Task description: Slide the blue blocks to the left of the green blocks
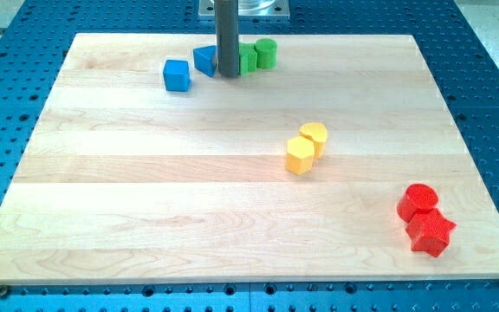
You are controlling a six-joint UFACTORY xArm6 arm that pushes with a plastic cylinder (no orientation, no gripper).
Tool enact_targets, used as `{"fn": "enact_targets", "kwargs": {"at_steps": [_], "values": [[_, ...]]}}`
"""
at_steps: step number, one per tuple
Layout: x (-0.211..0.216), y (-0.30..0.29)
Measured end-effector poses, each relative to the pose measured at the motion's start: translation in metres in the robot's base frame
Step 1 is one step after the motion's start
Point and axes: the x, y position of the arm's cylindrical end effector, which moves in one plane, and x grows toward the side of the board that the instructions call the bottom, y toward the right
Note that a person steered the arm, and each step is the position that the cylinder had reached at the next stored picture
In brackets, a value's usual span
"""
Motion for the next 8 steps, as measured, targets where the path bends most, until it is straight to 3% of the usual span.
{"fn": "enact_targets", "kwargs": {"at_steps": [1,2,3,4,5,6,8], "values": [[0.030,-0.052],[0.036,-0.071],[0.042,-0.125],[0.003,-0.094],[0.003,-0.057],[0.024,-0.062],[0.010,-0.033]]}}
